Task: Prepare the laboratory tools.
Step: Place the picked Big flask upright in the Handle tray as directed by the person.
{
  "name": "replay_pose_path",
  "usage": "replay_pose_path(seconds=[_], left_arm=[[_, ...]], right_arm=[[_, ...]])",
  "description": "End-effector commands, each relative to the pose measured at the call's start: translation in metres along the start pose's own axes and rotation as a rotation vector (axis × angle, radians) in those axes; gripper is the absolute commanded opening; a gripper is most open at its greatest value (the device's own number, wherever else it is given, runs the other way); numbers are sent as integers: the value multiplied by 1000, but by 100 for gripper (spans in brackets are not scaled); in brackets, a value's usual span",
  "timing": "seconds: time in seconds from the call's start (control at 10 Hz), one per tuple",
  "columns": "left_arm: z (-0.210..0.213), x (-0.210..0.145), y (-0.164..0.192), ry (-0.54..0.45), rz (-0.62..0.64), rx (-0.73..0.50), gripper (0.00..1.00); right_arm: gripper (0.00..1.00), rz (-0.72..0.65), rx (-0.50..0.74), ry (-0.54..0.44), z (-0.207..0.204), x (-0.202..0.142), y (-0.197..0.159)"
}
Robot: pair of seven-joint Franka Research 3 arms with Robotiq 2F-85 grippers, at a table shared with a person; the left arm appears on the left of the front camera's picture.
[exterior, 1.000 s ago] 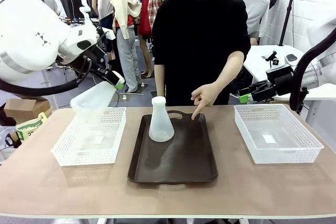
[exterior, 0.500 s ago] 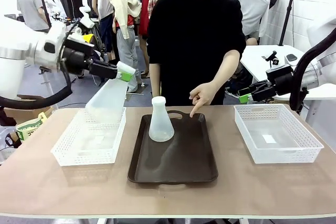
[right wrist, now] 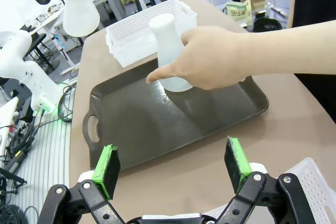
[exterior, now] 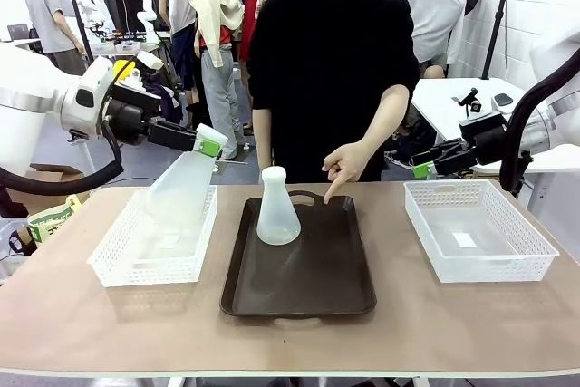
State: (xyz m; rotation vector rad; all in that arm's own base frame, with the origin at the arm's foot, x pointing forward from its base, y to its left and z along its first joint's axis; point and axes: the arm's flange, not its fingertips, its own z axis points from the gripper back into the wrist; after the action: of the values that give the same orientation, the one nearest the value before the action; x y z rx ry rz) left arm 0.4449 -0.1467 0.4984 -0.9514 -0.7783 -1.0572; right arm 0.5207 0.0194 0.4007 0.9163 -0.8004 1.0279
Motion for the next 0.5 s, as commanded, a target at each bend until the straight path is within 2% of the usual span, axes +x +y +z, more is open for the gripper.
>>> replay_pose_path(seconds=[0.0,0.1,0.2,0.4], left_arm=[[2,4,-7,-34,-10,5,0],[0,0,0,0,0,0,0],[-22,-14,-1,-19,-38,-84,0],[-87,-28,-10,-75,-215,-254,0]], right_arm=[[100,-13,-1,13,0,0,1],[100,-13,-1,13,0,0,1],[100,-13,-1,13,0,0,1],[100,-13,-1,13,0,0,1]])
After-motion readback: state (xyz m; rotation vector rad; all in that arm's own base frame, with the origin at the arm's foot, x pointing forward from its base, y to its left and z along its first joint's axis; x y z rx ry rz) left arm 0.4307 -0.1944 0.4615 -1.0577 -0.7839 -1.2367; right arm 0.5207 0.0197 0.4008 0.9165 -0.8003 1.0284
